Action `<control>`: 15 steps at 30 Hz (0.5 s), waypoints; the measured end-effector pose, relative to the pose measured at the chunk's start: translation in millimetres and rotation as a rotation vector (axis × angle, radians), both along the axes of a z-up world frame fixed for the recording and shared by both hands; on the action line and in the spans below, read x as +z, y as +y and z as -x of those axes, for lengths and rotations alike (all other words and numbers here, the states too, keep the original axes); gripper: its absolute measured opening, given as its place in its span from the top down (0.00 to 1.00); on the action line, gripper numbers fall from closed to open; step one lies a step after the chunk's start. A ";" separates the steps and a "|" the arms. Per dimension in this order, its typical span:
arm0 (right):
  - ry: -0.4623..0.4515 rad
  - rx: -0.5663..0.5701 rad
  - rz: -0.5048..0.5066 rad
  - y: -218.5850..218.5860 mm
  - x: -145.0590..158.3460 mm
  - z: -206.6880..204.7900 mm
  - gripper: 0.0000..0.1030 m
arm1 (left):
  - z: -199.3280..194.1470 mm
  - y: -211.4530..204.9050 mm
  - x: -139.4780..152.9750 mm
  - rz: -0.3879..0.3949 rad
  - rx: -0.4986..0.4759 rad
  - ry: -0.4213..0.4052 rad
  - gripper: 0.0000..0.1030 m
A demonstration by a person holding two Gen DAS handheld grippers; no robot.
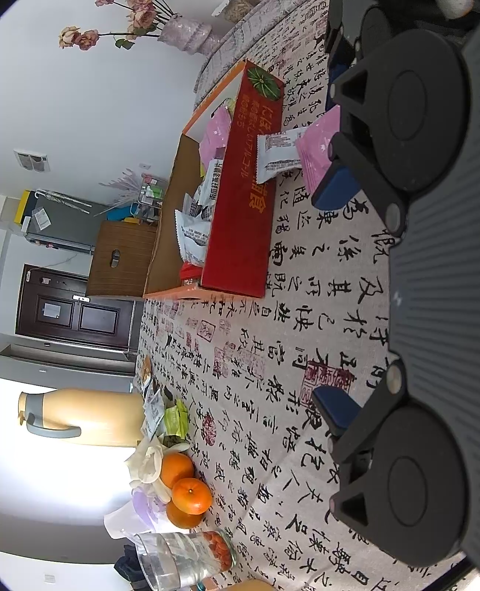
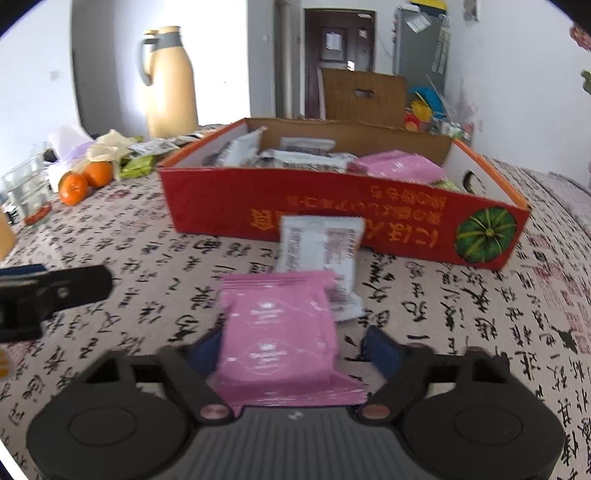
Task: Organize snacks
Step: 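Grasp a pink packet with the right tool while the left tool grasps a white packet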
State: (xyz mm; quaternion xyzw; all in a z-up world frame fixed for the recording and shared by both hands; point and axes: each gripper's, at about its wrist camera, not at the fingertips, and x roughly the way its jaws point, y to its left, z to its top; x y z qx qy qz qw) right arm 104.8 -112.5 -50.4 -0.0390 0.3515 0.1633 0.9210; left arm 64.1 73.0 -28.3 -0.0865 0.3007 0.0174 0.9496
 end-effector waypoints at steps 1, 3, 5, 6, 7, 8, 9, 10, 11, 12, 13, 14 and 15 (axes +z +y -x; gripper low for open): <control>-0.009 0.010 0.014 2.1 0.4 2.3 0.39 | 0.0 -0.5 0.5 -0.001 0.000 0.000 0.00; -0.028 0.024 0.033 4.7 1.4 6.1 0.40 | -0.2 -1.7 1.2 -0.006 0.001 0.000 0.00; -0.034 0.042 0.031 5.5 2.9 9.3 0.40 | -0.2 -3.4 1.7 -0.008 0.001 0.001 0.00; -0.042 0.046 0.027 4.3 4.2 11.6 0.40 | -0.2 -4.2 1.8 -0.010 0.000 0.002 0.00; -0.053 0.049 0.023 2.9 5.9 13.8 0.40 | 0.0 -5.2 2.1 -0.012 0.000 0.002 0.00; -0.066 0.052 0.018 0.5 8.4 16.3 0.41 | -0.2 -6.5 2.8 -0.014 0.001 0.002 0.00; -0.077 0.051 0.011 -2.3 10.6 18.1 0.41 | -0.7 -7.7 3.3 -0.016 0.001 0.003 0.00; -0.089 0.048 0.004 -6.4 13.3 19.6 0.41 | -1.3 -8.7 3.7 -0.016 0.001 0.003 0.00; -0.098 0.043 -0.003 -10.8 15.7 20.7 0.41 | -1.8 -9.9 4.4 -0.016 0.001 0.003 0.00; -0.106 0.035 -0.009 -15.9 17.9 21.4 0.41 | -2.6 -11.4 4.8 -0.017 -0.001 0.004 0.00; -0.113 0.024 -0.015 -21.6 19.7 21.3 0.41 | -3.3 -13.0 5.1 -0.018 -0.003 0.004 0.00; -0.118 0.013 -0.022 -27.9 20.9 20.9 0.41 | -4.1 -15.1 5.4 -0.020 -0.006 0.004 0.00; -0.122 0.001 -0.031 -35.1 22.3 20.6 0.41 | -5.3 -17.7 5.6 -0.023 -0.011 0.005 0.00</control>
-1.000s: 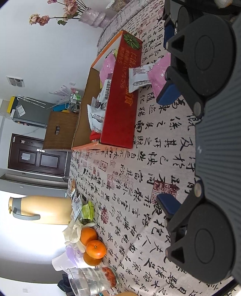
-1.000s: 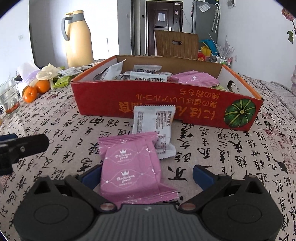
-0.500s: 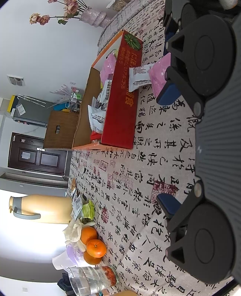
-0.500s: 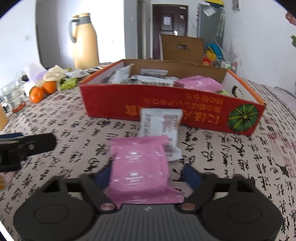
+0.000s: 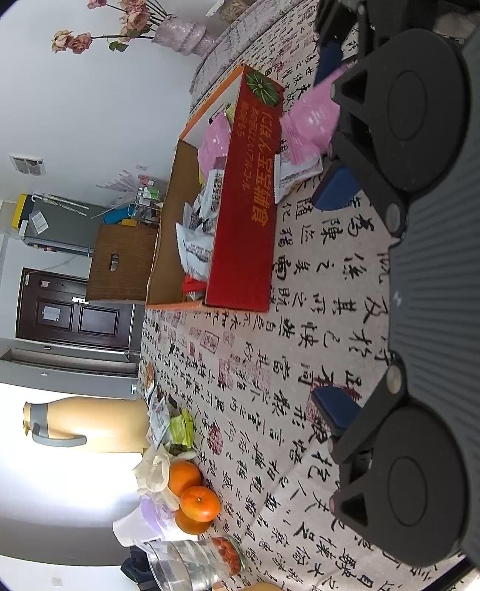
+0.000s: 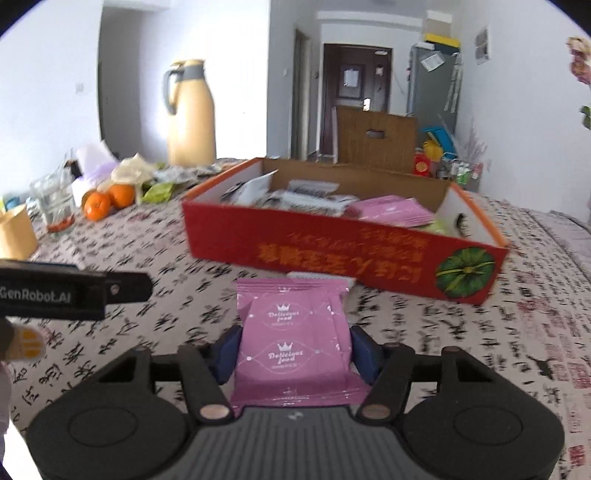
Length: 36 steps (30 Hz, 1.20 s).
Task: Organize snacks
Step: 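Grasp a pink packet with the right tool while the left tool grasps a white packet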
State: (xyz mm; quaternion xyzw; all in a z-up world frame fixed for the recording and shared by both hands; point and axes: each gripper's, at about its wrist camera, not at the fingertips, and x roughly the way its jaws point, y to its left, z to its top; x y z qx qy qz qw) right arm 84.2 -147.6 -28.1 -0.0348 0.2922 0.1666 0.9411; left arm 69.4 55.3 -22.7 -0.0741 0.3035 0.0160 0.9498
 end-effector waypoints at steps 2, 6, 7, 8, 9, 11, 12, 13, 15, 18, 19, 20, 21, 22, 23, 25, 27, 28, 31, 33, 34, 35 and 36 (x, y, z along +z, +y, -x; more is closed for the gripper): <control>-0.010 -0.027 -0.018 -14.3 1.6 -0.9 0.41 | -2.7 -5.3 -0.2 -0.003 -0.008 0.004 0.00; -0.022 -0.108 -0.032 -47.6 1.9 -7.3 0.41 | -10.3 -17.9 -0.9 -0.001 -0.026 0.017 0.00; -0.022 -0.128 -0.035 -55.4 1.4 -9.9 0.41 | -11.9 -21.5 -0.5 -0.001 -0.031 0.019 0.00; -0.022 -0.153 -0.037 -64.5 0.9 -12.9 0.41 | -14.0 -25.7 0.1 -0.003 -0.036 0.021 0.00; -0.023 -0.173 -0.039 -72.5 -0.4 -14.8 0.40 | -15.4 -29.3 0.6 -0.005 -0.040 0.021 0.00; -0.024 -0.213 -0.036 -87.2 -2.9 -21.0 0.41 | -19.4 -36.5 1.5 -0.004 -0.047 0.027 0.00; -0.025 -0.234 -0.035 -93.8 -4.3 -25.0 0.41 | -22.5 -40.2 2.1 0.001 -0.052 0.034 0.00; -0.025 -0.255 -0.035 -100.2 -5.3 -28.8 0.40 | -25.8 -43.9 2.7 0.006 -0.055 0.040 0.00; -0.025 -0.297 -0.044 -115.2 -7.5 -36.6 0.40 | -32.5 -50.6 3.5 0.010 -0.055 0.051 0.00; -0.024 -0.337 -0.068 -130.6 -10.7 -45.6 0.40 | -42.5 -62.1 3.8 0.008 -0.065 0.063 0.00; -0.022 -0.343 -0.078 -133.1 -11.3 -48.2 0.40 | -46.0 -66.0 3.6 0.005 -0.066 0.067 0.00; -0.019 -0.345 -0.085 -134.3 -12.7 -49.6 0.40 | -50.4 -71.0 3.3 0.001 -0.068 0.073 0.00; -0.020 -0.343 -0.091 -135.0 -14.7 -50.4 0.40 | -54.4 -75.0 2.7 -0.002 -0.069 0.079 0.00; -0.023 -0.340 -0.091 -135.1 -16.3 -50.3 0.41 | -58.3 -79.0 2.0 -0.005 -0.068 0.087 0.00; -0.025 -0.335 -0.089 -134.3 -18.0 -50.9 0.40 | -62.8 -82.9 0.8 -0.007 -0.065 0.097 0.00; -0.028 -0.331 -0.092 -132.7 -18.7 -50.3 0.40 | -71.5 -90.5 -1.3 -0.012 -0.058 0.118 0.00; -0.027 -0.332 -0.096 -133.4 -20.2 -52.0 0.40 | -80.2 -97.1 -3.5 -0.015 -0.051 0.134 0.00; -0.025 -0.332 -0.099 -133.0 -20.5 -51.3 0.40 | -83.9 -99.7 -4.8 -0.016 -0.047 0.140 0.00; -0.030 -0.331 -0.106 -132.0 -20.6 -48.6 0.40 | -94.0 -108.4 -8.2 -0.022 -0.032 0.158 0.00; -0.034 -0.324 -0.104 -130.7 -21.4 -47.4 0.40 | -100.6 -113.9 -11.0 -0.030 -0.021 0.171 0.00; -0.035 -0.322 -0.102 -130.1 -21.6 -47.0 0.40 | -103.4 -116.1 -12.6 -0.034 -0.017 0.175 0.00; -0.036 -0.321 -0.100 -129.7 -21.6 -47.1 0.40 | -106.1 -118.7 -14.8 -0.041 -0.012 0.181 0.00; -0.036 -0.319 -0.103 -129.8 -21.8 -47.3 0.40 | -108.2 -120.8 -16.8 -0.045 -0.011 0.187 0.00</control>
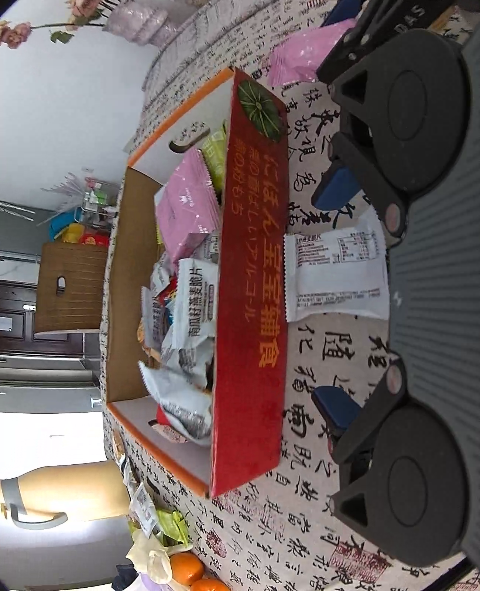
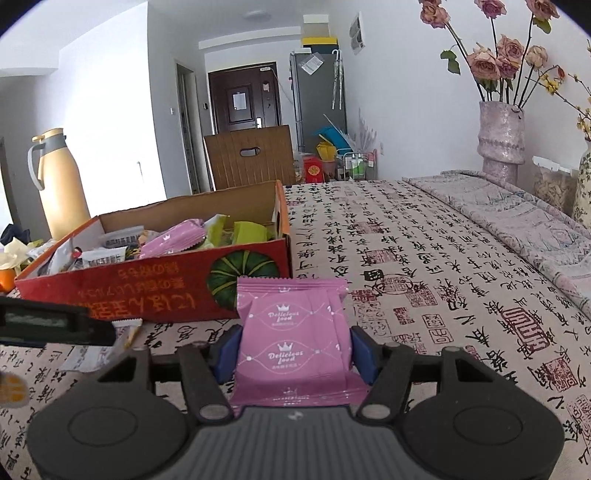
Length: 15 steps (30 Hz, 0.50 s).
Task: Organize snacks
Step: 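Grasp a pink packet with the right tool while the left tool grasps a white packet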
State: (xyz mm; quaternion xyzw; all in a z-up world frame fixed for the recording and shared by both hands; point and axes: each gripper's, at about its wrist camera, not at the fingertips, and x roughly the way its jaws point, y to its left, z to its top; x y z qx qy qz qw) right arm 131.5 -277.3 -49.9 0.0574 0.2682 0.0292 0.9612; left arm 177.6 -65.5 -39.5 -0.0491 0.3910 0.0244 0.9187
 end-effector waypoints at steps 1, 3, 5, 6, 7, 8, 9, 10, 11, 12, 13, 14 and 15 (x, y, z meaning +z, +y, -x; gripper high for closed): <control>0.000 0.001 -0.004 -0.7 -0.3 0.1 0.40 | -1.8 -2.1 -2.3 -0.003 -0.001 0.006 0.00; 0.001 0.002 -0.008 -1.4 -0.4 -0.4 0.40 | -3.7 -7.6 -6.4 -0.021 -0.002 0.014 0.00; -0.001 0.003 -0.009 -1.3 -0.2 -0.5 0.40 | -4.1 -11.9 -9.9 -0.039 -0.004 0.015 0.00; -0.002 0.003 -0.010 -1.3 -0.1 -0.2 0.40 | -4.4 -13.9 -11.0 -0.046 -0.006 0.016 0.03; -0.002 0.004 -0.011 -1.0 -0.2 0.0 0.40 | -4.2 -14.8 -11.9 -0.052 -0.007 0.015 0.04; -0.002 0.005 -0.011 -1.1 -0.2 -0.1 0.40 | -4.5 -15.9 -12.7 -0.055 -0.007 0.016 0.09; -0.002 0.005 -0.011 -1.0 -0.2 -0.2 0.40 | -4.5 -16.2 -13.2 -0.055 -0.010 0.017 0.17; -0.002 0.005 -0.011 -1.1 -0.1 -0.3 0.40 | -4.2 -17.4 -13.1 -0.063 -0.014 0.012 0.19; -0.002 0.004 -0.011 -1.1 -0.2 -0.2 0.40 | -2.8 -19.5 -12.5 -0.072 -0.020 0.006 0.25; -0.001 0.003 -0.011 -1.1 -0.2 -0.1 0.40 | -2.2 -20.6 -12.3 -0.073 -0.027 0.003 0.29; -0.001 0.002 -0.012 -1.0 -0.6 -0.1 0.40 | -1.0 -22.0 -11.9 -0.074 -0.034 -0.002 0.32; 0.000 0.002 -0.012 -0.9 -0.6 -0.2 0.40 | -0.1 -22.7 -11.6 -0.076 -0.038 -0.007 0.40; -0.001 0.001 -0.012 -0.6 -0.7 -0.2 0.41 | 1.1 -23.4 -11.1 -0.073 -0.043 -0.013 0.47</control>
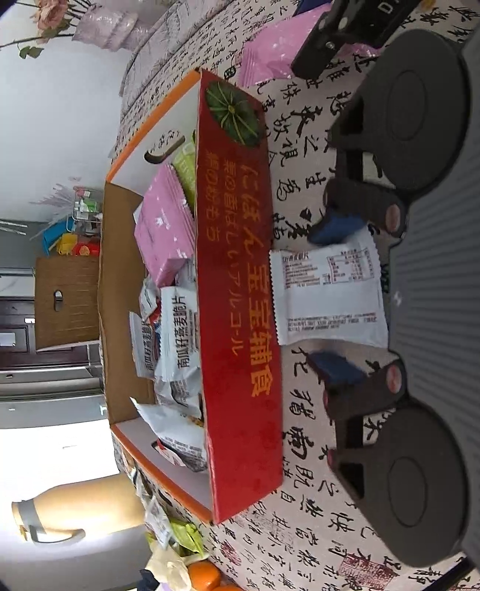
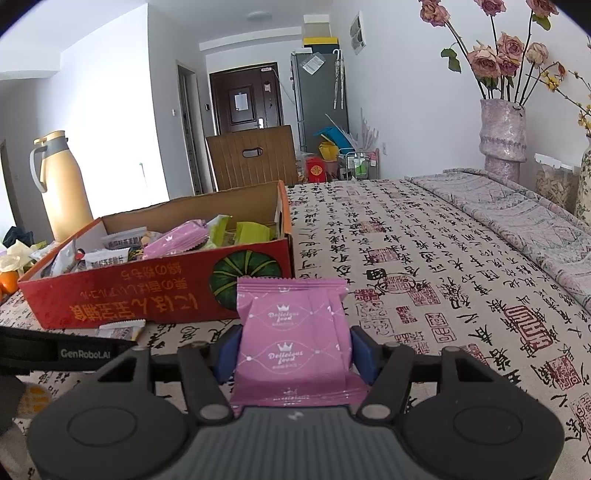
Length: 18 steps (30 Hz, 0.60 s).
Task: Organize snacks
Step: 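Grasp a pink packet with the right tool while the left tool grasps a white packet, then carry both packets into the cardboard box and open both tools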
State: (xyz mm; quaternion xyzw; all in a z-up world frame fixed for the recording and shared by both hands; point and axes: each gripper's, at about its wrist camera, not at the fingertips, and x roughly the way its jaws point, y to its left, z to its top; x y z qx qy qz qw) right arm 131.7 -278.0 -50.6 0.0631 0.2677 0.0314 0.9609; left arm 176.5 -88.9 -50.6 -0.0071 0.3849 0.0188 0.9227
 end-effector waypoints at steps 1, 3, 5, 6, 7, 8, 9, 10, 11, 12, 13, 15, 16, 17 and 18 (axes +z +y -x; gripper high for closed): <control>-0.001 -0.001 0.000 0.5 -0.1 0.2 0.41 | 1.0 -0.2 0.6 0.007 -0.005 -0.004 0.50; -0.001 0.000 -0.001 0.6 -0.1 -0.1 0.44 | 1.7 1.4 1.3 0.017 -0.012 -0.007 0.52; 0.001 0.001 -0.001 1.0 -0.4 -0.6 0.46 | 2.4 1.7 1.7 0.020 -0.017 -0.009 0.54; 0.003 0.003 -0.002 0.8 -0.7 -0.7 0.48 | 3.0 1.6 1.9 0.021 -0.021 -0.010 0.56; 0.007 0.004 -0.001 1.0 -1.0 -1.4 0.49 | 3.7 1.9 2.3 0.023 -0.026 -0.011 0.58; 0.010 0.004 -0.002 0.8 -1.5 -1.5 0.49 | 4.6 2.0 2.9 0.026 -0.031 -0.012 0.58; 0.015 0.006 -0.002 1.0 -1.9 -2.4 0.48 | 5.7 2.2 3.6 0.028 -0.035 -0.016 0.59; 0.021 0.009 0.000 1.7 -2.4 -3.1 0.48 | 7.6 2.7 4.3 0.029 -0.040 -0.019 0.59; 0.027 0.015 0.004 2.8 -2.7 -3.9 0.45 | 8.9 2.6 5.3 0.030 -0.045 -0.024 0.59; 0.031 0.021 0.009 3.5 -2.6 -4.9 0.38 | 10.7 2.9 6.6 0.031 -0.049 -0.029 0.59; 0.037 0.032 0.019 6.0 -3.0 -5.7 0.33 | 12.9 3.5 7.9 0.034 -0.051 -0.035 0.59; 0.050 0.060 0.037 10.5 -3.9 -7.3 0.28 | 16.9 5.4 10.9 0.043 -0.055 -0.043 0.59; 0.067 0.076 0.047 13.0 -5.0 -9.5 0.28 | 19.2 6.2 12.3 0.047 -0.059 -0.047 0.59; 0.083 0.083 0.055 15.3 -6.2 -12.0 0.29 | 20.5 6.7 13.8 0.050 -0.062 -0.050 0.59; 0.099 0.088 0.061 17.0 -7.7 -14.3 0.30 | 23.0 7.7 15.5 0.055 -0.065 -0.054 0.59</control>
